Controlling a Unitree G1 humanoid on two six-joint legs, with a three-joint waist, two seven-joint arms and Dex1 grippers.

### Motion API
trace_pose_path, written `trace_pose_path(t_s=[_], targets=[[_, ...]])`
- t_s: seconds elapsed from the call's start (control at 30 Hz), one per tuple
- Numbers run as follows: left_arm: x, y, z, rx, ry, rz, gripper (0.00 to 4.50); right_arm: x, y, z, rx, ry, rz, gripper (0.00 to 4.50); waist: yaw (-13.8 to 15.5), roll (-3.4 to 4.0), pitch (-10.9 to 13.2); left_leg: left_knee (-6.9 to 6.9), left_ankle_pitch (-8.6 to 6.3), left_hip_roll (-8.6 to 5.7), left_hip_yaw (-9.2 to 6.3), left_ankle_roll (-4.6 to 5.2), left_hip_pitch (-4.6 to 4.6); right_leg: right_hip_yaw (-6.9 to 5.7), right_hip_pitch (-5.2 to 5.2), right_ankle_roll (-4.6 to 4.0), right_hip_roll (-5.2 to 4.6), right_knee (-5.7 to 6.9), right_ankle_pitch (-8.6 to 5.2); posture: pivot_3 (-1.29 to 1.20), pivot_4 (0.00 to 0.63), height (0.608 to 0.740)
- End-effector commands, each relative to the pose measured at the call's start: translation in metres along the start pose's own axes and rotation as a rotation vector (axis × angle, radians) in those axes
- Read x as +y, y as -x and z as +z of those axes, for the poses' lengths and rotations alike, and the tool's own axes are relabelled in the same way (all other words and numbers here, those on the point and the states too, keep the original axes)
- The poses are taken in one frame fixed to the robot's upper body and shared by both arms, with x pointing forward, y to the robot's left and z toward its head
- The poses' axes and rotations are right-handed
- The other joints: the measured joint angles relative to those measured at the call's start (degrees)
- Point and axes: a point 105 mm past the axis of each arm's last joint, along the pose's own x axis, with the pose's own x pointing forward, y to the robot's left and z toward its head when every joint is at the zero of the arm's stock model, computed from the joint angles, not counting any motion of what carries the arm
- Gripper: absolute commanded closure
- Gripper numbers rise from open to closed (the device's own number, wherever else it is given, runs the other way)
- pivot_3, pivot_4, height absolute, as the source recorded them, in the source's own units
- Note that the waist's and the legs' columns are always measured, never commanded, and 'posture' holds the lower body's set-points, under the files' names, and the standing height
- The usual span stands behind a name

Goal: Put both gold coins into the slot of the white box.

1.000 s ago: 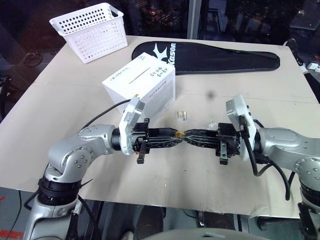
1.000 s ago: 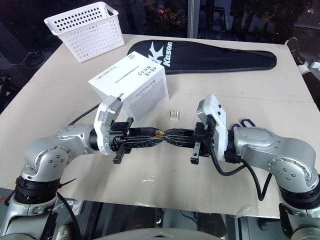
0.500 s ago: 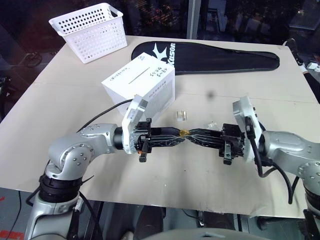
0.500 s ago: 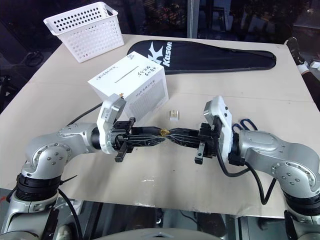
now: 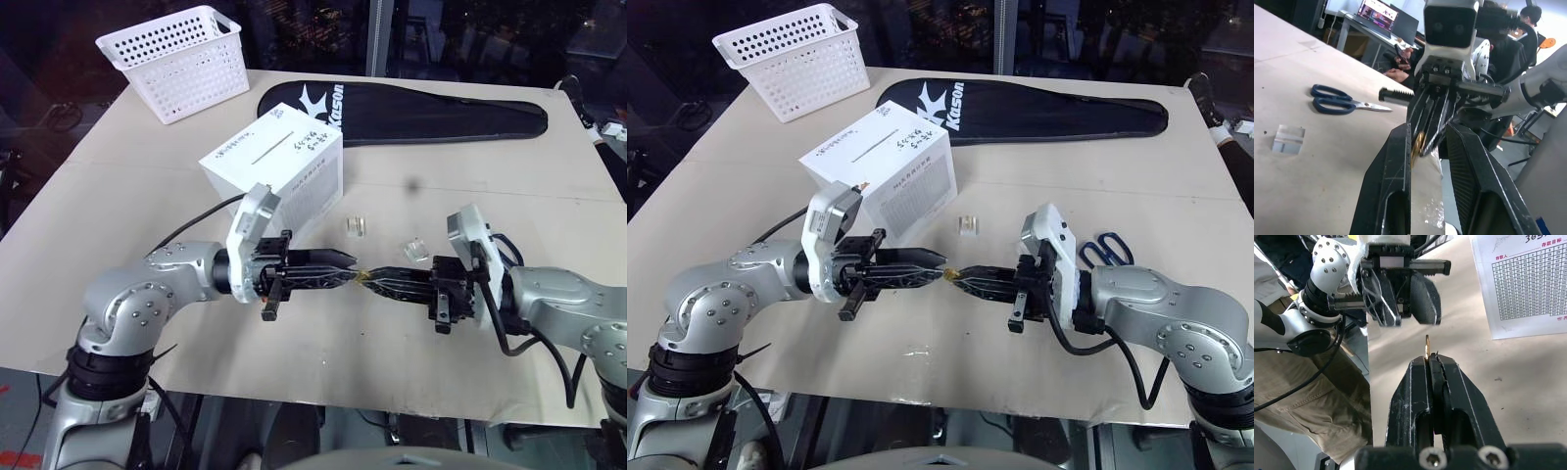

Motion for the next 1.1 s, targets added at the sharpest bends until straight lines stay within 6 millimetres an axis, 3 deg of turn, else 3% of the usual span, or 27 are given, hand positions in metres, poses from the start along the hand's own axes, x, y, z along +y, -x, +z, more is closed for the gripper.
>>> trace_pose_path(t_s=[0.03,0.53,0.67,1.1], targets=[[-0.005,-0.001,0.000,0.011,-0.035,-0.020,3.39,0.010,0.002,0.011,-0.037,0.046,0.029,4.50,0.03,0.00,0.00,0.00,0.00,0.00,0.00,0.00,0.00,0.00,0.00,0.00,0.00,0.00,0.00,0.00,0.150,0.740],[-0.006,0.000,-0.005,0.001,-0.029,-0.034,3.39,0.015,0.000,0.011,-0.037,0.044,0.052,4.50,0.08,0.00,0.00,0.00,0.00,0.00,0.00,0.00,-0.01,-0.02,0.00,0.00,0.00,0.01,0.00,0.00,0.150,0.740],[-0.006,0.001,-0.009,0.003,-0.019,-0.044,4.45,0.017,-0.002,0.012,-0.041,0.042,0.067,4.50,0.08,0.00,0.00,0.00,0.00,0.00,0.00,0.00,-0.01,-0.02,0.00,0.00,0.00,0.00,0.00,0.00,0.150,0.740],[-0.006,0.001,-0.009,-0.017,-0.027,-0.049,4.45,0.019,-0.004,0.013,-0.042,0.017,0.101,4.50,0.08,0.00,0.00,0.00,0.00,0.00,0.00,0.00,-0.01,-0.02,0.00,0.00,0.00,0.01,0.00,0.00,0.150,0.740]])
